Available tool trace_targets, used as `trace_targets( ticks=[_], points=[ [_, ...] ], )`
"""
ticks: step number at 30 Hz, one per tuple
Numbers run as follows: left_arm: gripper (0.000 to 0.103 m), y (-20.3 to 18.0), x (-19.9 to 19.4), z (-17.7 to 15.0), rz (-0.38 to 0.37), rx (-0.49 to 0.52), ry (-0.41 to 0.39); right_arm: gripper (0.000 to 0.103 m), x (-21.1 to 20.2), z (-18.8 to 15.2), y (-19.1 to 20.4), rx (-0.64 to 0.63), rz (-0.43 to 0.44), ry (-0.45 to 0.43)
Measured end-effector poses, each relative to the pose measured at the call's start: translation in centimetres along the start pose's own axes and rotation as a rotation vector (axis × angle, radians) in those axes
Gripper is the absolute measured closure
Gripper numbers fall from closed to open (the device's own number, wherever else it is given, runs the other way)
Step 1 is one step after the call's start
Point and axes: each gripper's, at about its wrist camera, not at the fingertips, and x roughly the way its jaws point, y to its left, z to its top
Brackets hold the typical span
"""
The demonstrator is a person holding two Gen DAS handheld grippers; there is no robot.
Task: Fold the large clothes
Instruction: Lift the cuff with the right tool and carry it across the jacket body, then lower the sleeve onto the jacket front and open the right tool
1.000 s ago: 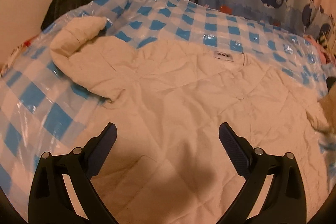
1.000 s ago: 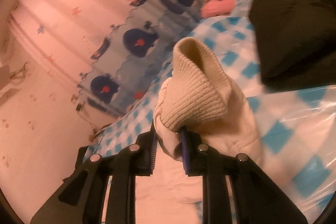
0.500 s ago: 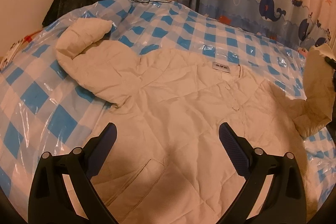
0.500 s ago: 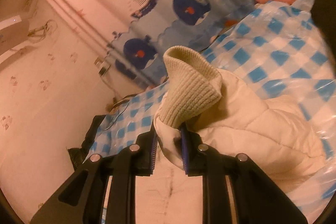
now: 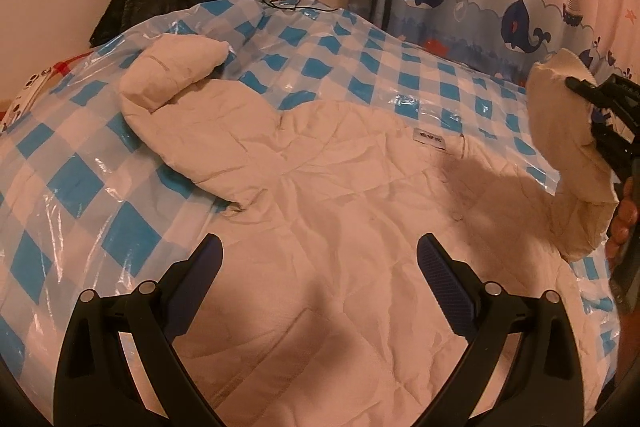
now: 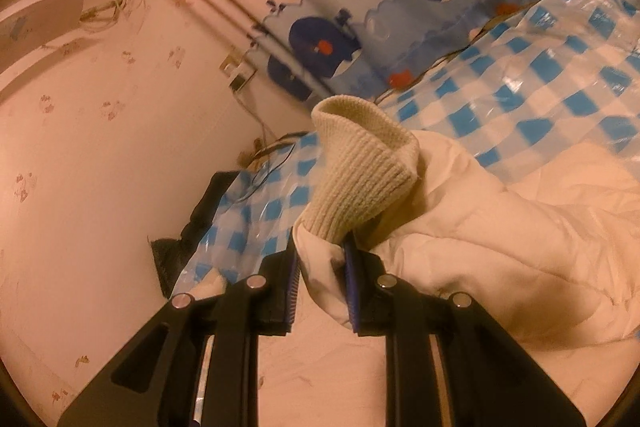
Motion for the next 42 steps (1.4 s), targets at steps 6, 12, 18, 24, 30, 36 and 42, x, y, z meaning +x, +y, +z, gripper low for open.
trace_targets(
  ticks=[6,12,18,24,30,36,42],
  points=[
    [0.009,1.7,0.0,0.4,0.017,-0.026,-0.003,0.082,3.5,-2.6,1.2,0.000,0.015,0.045],
    [0.009,3.8,0.1,0.8,0.069,-0.038,-0.005,0.082,7.5,-5.7,3.0,-0.016,0.029,0.102],
    [0.009,8.0,0.4,1.2,0.087,-0.143,0.020,0.082,11.8,-9.7,3.5,-0.026,0.002,0.164],
    [0.009,11.3,0.5,1.4,0.089,-0.230,0.025,0.082,14.4,-12.3,3.3,-0.050,-0.046,0.207],
    [0.009,11.0,0.7,1.4,0.084,-0.212,0.036,0.057,17.5,-15.3,3.1,-0.121,-0.132,0.449],
    [0.009,10.2,0.8,1.2,0.087,-0.171,0.044,0.041,15.3,-15.6,6.1,-0.260,-0.114,0.403],
    [0.009,9.3,0.7,1.2,0.097,-0.132,0.034,0.030,14.6,-13.7,5.5,-0.201,-0.098,0.288]
  ],
)
